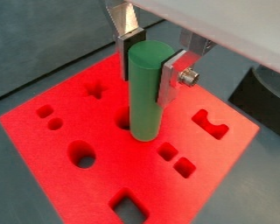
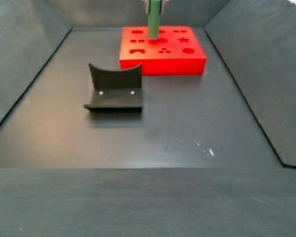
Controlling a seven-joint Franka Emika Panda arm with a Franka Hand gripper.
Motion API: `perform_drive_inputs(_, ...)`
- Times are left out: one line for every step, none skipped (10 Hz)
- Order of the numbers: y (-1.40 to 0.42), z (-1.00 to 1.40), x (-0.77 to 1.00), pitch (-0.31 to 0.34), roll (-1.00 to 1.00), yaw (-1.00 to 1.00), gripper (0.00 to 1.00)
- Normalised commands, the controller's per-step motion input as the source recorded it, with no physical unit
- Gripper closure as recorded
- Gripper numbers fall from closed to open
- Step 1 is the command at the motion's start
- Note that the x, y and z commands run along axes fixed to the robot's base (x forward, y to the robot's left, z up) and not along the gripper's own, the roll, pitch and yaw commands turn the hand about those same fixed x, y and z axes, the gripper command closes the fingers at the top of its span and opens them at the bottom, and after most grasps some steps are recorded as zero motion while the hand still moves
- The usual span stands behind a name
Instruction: Insert the round object.
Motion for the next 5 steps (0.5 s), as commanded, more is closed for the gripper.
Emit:
perform_drive_inputs(0.00,0.00,-0.59,-0.136,0.07,-0.20,1.00)
perform_drive_inputs(0.06,0.00,-0.51,-0.114,0.03,-0.22,1.00)
perform_drive_inputs(0.11,-0.03,-0.32,-0.104,0.00,-0.15,1.00)
perform_drive_inputs(0.00,-0.03,-0.08,-0.067,-0.05,-0.03,1.00)
perform_drive_inputs(-0.07,-0.18,0.17,-0.036,-0.11,-0.10,1.00)
